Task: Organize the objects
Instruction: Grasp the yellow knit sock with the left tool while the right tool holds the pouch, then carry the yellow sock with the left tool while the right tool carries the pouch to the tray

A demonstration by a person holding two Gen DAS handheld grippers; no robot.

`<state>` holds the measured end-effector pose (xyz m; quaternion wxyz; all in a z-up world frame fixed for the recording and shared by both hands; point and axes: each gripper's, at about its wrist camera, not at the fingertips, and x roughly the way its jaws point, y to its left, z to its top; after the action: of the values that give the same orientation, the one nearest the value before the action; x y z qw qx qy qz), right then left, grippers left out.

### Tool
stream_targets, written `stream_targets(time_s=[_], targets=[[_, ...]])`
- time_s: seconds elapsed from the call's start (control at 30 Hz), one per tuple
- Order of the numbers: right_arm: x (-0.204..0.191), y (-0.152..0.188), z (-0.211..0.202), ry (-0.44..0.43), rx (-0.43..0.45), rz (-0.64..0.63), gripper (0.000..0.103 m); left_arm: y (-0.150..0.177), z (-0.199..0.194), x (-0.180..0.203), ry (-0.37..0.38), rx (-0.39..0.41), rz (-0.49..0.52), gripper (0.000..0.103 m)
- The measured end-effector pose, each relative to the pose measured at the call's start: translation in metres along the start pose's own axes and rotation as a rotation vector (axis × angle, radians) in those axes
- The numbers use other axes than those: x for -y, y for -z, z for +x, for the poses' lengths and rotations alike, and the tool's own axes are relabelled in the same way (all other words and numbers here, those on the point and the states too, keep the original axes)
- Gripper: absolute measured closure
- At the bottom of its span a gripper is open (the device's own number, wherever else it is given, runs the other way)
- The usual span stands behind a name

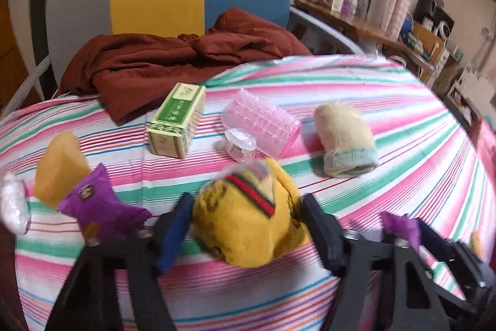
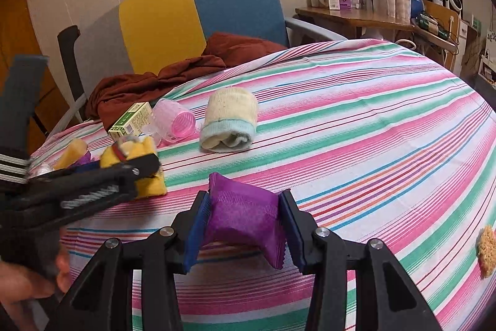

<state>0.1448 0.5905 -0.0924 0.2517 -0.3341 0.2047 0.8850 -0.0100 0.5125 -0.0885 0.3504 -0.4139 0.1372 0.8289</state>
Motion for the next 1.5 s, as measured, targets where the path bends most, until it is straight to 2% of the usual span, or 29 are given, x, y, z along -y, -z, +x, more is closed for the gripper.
stream_targets(time_s=[0.2,0.3,0.67,0.8,1.07,1.3,1.5], targets=[[-0.002,0.001,-0.001,0.012,0.017,-0.014,0.057,0.012,-0.010,0.001,0.014,0.083,0.017,0.055],[0.000,0.002,-0.006,0.005,0.039,-0.004,0.058,0.018,-0.020,0.000,0.028,0.114,0.027,0.059],[-0.017,0.008,-0.019,0.024,0.081,-0.064,0.058,0.048,-0.070,-0.020,0.064,0.244,0.005,0.060],[-0.024,0.012,-0.023,0.039,0.083,-0.085,0.058,0.053,-0.085,-0.024,0.072,0.252,0.008,0.060],[-0.038,0.021,-0.040,0.046,0.083,-0.110,0.058,0.073,-0.117,-0.051,0.116,0.259,-0.052,0.060],[-0.066,0.034,-0.062,0.000,0.076,-0.157,0.058,0.088,-0.166,-0.086,0.160,0.321,-0.127,0.060],[-0.104,0.045,-0.085,-0.109,0.067,-0.192,0.058,0.117,-0.211,-0.110,0.154,0.365,-0.143,0.060]])
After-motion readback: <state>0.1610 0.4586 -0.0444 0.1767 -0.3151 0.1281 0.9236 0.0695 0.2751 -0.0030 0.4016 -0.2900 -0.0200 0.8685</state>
